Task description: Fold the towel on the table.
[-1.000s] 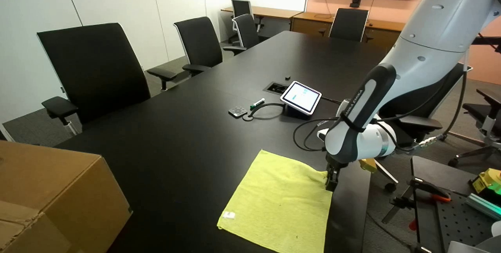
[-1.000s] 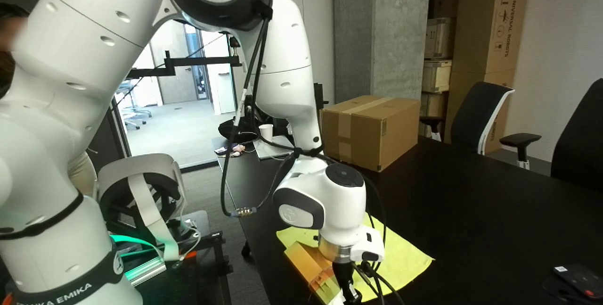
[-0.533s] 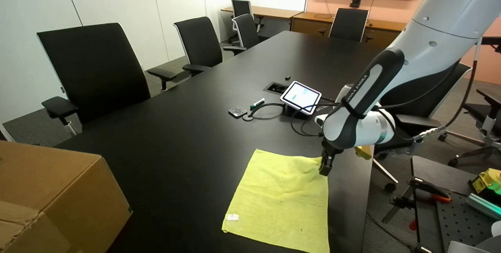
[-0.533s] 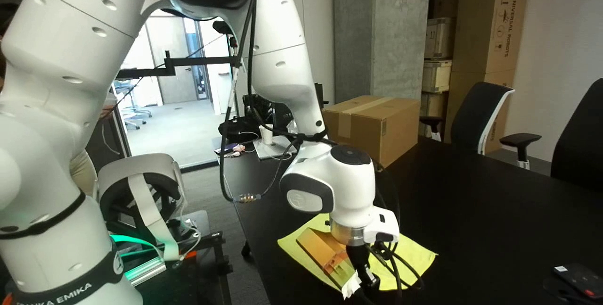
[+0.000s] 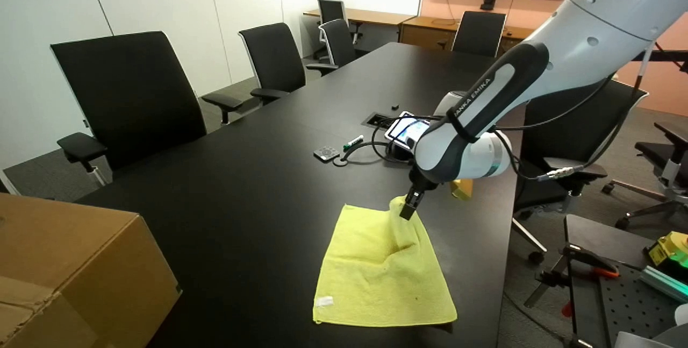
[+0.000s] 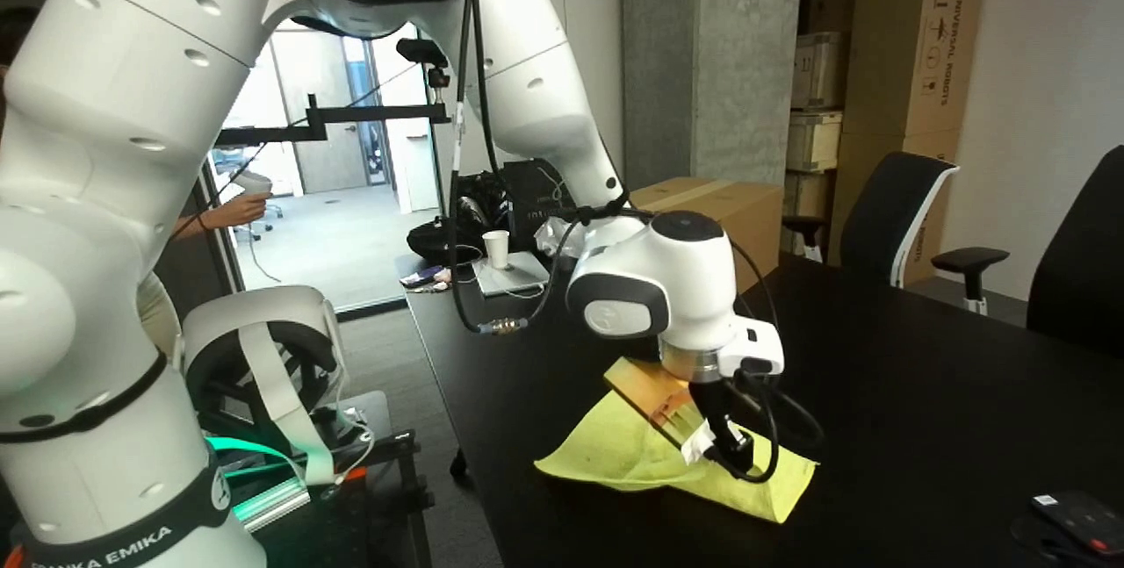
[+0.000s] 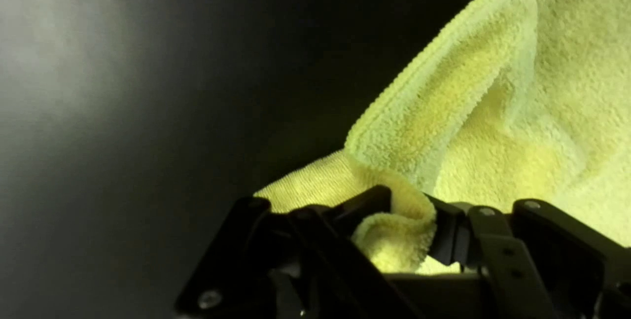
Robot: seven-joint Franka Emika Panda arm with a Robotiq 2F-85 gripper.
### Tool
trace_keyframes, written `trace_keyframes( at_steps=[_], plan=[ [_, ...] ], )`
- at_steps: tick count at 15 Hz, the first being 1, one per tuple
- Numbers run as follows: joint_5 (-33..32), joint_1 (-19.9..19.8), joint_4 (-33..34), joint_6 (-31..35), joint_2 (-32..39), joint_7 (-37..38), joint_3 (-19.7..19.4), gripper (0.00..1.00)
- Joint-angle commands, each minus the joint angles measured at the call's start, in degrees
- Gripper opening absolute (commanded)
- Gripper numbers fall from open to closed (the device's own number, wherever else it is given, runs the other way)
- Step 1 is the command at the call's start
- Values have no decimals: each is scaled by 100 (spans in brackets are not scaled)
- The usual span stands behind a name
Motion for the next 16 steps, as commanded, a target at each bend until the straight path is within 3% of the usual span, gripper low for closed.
trace_keyframes(
  at_steps=[1, 2, 7, 10, 13, 14, 16],
  plan=[
    [-204, 480, 705, -106, 323, 680, -319, 3],
    [-1033, 82, 830, 126, 396, 1431, 57, 3],
    [-2697, 262, 1955, -181, 1136, 3644, -291, 3],
    [-3256, 264, 2452, -412, 1443, 4588, -381, 4],
    [-3387, 211, 2812, -544, 1650, 5230, -333, 6],
    [-3350, 177, 2874, -493, 1683, 5386, -276, 25],
    [-3255, 54, 2901, -391, 1627, 5533, -91, 39]
  ],
)
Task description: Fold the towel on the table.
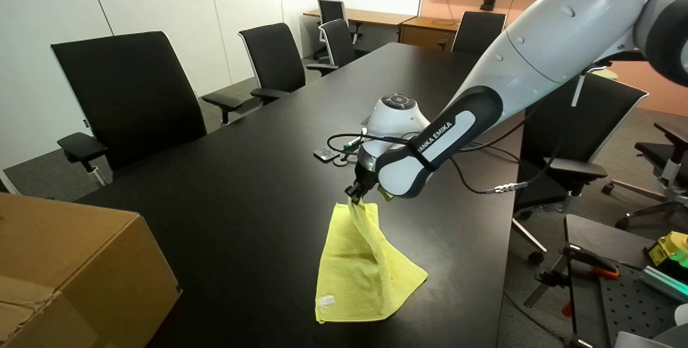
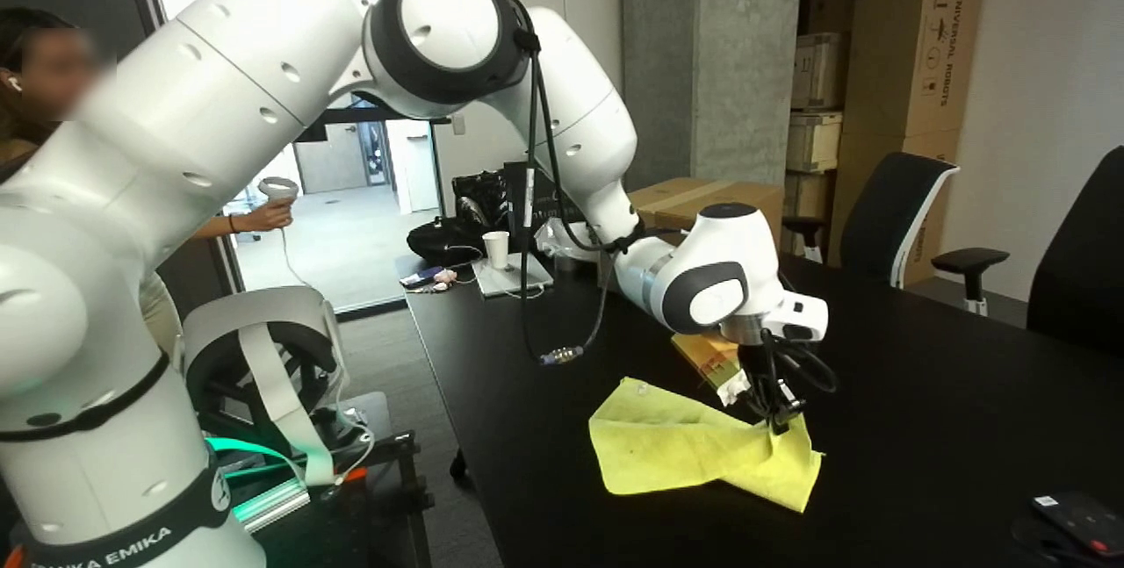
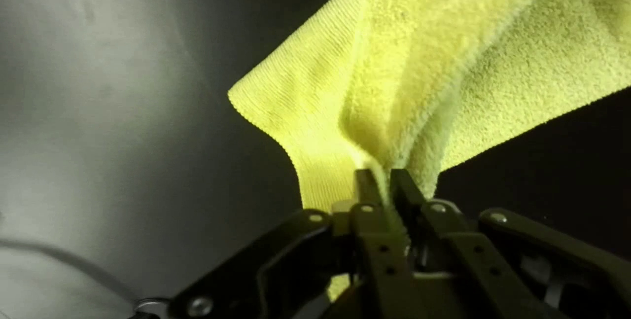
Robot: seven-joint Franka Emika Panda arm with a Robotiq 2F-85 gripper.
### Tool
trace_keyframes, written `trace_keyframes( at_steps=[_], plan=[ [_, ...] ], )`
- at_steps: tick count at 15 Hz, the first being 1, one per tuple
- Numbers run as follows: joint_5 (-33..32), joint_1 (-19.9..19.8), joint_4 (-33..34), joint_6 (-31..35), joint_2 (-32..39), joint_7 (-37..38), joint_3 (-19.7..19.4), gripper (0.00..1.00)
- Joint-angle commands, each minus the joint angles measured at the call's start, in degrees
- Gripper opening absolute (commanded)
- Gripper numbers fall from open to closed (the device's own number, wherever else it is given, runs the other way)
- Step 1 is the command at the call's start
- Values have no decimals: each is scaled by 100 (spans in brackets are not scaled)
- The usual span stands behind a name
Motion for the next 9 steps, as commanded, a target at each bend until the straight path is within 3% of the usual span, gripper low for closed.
trace_keyframes(
  at_steps=[1, 5, 8, 9],
  plan=[
    [-7, -200, 245, 138, -22, 402, 281, 46],
    [8, -390, -133, 540, -386, 289, 655, 77],
    [-84, -675, -1008, 390, -887, -156, 1048, 98],
    [-162, -734, -1319, 262, -1028, -353, 1128, 100]
  ],
)
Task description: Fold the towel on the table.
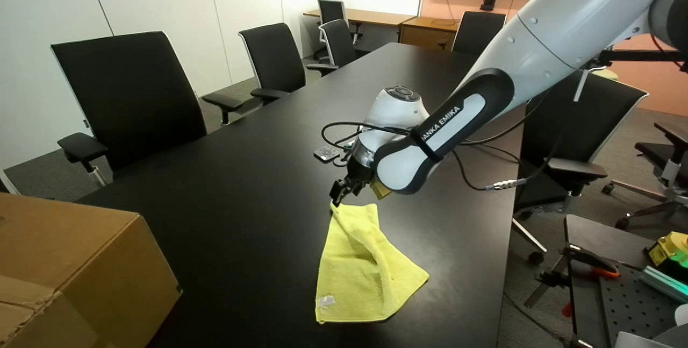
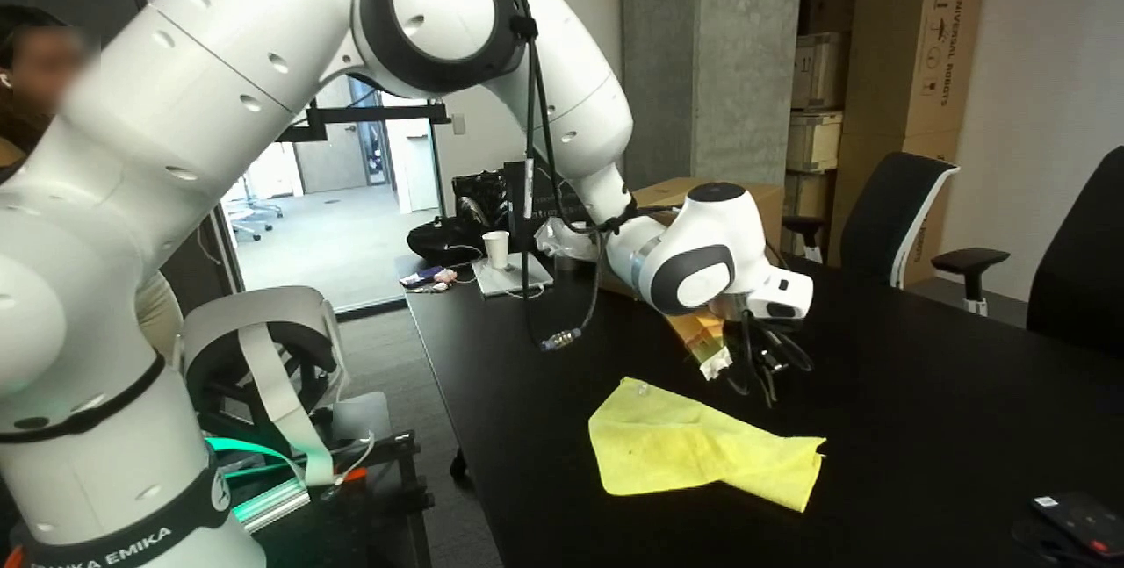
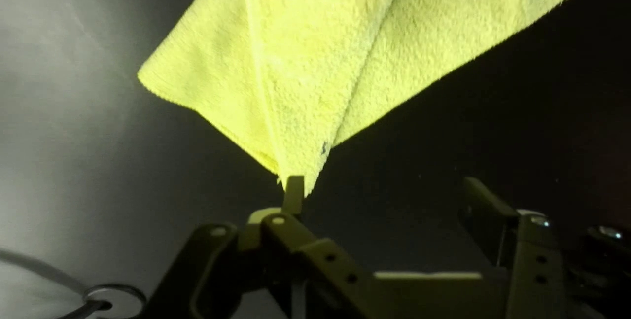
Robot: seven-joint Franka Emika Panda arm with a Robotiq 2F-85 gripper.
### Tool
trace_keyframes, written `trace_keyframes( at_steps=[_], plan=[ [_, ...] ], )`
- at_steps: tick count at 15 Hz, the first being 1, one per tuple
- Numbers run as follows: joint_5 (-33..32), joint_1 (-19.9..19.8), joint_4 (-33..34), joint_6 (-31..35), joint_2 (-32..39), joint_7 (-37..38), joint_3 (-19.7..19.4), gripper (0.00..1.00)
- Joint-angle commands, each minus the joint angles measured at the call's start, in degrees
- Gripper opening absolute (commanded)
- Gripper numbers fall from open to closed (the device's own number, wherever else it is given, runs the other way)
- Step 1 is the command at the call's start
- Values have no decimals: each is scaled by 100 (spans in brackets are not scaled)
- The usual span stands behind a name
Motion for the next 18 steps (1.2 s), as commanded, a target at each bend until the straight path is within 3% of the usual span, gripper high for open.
trace_keyframes(
  at_steps=[1, 8, 18],
  plan=[
    [-240, -347, -1353, -165, -767, -695, 420, 100],
    [-1165, -362, -2822, 119, -856, -1786, 467, 100],
    [-2250, 499, -3222, 154, -736, -1765, 68, 100]
  ],
)
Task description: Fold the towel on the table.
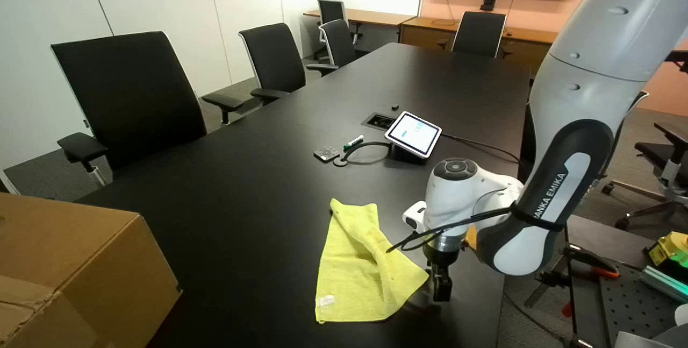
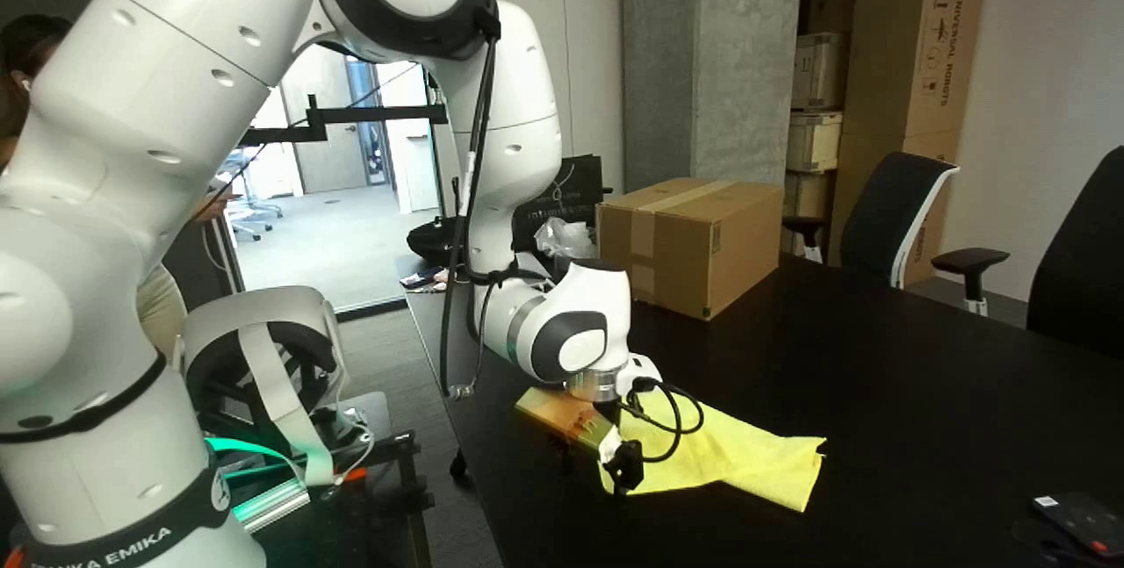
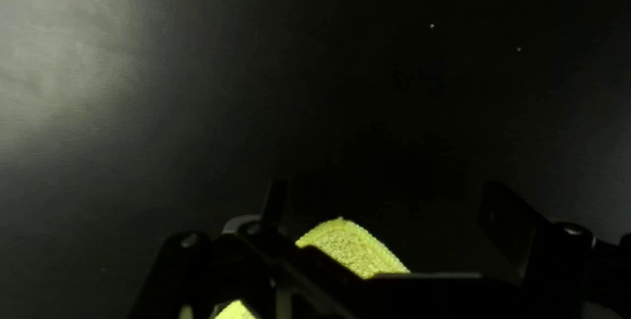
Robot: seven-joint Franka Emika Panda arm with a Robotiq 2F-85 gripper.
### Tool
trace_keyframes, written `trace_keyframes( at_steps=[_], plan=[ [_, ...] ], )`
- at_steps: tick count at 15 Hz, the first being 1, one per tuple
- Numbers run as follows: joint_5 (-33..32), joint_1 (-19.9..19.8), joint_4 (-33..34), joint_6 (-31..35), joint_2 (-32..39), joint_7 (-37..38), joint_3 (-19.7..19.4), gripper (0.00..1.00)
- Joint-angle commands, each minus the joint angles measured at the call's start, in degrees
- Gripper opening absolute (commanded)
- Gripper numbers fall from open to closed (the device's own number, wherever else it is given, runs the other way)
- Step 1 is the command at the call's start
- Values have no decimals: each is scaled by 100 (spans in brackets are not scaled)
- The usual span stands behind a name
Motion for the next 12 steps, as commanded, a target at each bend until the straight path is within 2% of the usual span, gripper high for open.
trace_keyframes(
  at_steps=[1, 7, 10, 12],
  plan=[
    [-298, 427, -82, 94, -98, 53, -232, 100],
    [-546, 1015, 244, 204, 87, 216, -609, 100],
    [-528, 1082, 480, 207, 172, 230, -682, 100],
    [-464, 982, 627, 178, 203, 201, -596, 100]
  ],
)
